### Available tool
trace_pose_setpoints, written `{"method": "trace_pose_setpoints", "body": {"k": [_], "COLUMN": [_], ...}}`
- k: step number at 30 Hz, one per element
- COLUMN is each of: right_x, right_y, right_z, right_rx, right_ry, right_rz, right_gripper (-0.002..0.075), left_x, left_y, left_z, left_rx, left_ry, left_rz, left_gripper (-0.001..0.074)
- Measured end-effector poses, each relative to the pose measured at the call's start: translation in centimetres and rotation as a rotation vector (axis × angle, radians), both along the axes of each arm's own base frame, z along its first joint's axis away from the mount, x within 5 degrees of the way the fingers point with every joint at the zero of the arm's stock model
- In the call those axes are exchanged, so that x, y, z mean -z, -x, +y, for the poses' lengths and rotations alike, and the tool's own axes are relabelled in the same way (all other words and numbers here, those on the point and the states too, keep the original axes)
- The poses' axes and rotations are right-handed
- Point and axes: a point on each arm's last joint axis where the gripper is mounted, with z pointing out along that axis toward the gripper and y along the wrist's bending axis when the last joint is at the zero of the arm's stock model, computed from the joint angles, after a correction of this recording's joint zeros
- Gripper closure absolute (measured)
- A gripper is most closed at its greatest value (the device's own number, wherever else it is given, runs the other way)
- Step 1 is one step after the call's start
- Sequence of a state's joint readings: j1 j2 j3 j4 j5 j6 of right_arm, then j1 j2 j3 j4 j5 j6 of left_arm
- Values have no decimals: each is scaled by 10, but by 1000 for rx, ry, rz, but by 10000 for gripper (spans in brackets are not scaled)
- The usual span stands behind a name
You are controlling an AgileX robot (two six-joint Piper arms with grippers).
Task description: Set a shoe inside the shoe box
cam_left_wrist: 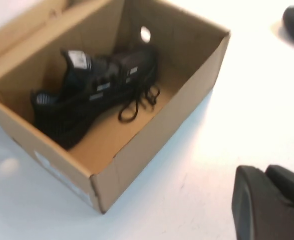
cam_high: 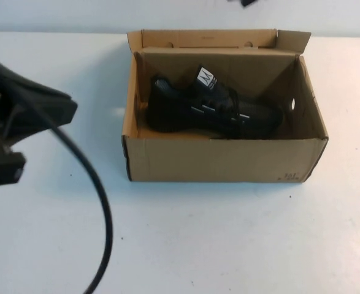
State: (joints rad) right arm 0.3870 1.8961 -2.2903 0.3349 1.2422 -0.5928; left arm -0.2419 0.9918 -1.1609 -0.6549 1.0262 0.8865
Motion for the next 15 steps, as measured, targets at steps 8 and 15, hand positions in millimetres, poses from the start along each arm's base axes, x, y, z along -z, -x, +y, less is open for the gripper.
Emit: {"method": "trace_pose_setpoints", "body": {"k": [8,15], "right_x": [-40,-40], "right_y": [71,136], "right_z": [-7,-46], "right_rx": [-92,26], "right_ry": [-252,-194], "right_rz": [116,41], "right_gripper": [741,742], "left_x": [-14,-3], "left_y": [69,124], "left_z": [12,25], "left_rx": [31,-8], "left_ry": [72,155], "left_rz": [-40,-63], "left_gripper": [736,736]}}
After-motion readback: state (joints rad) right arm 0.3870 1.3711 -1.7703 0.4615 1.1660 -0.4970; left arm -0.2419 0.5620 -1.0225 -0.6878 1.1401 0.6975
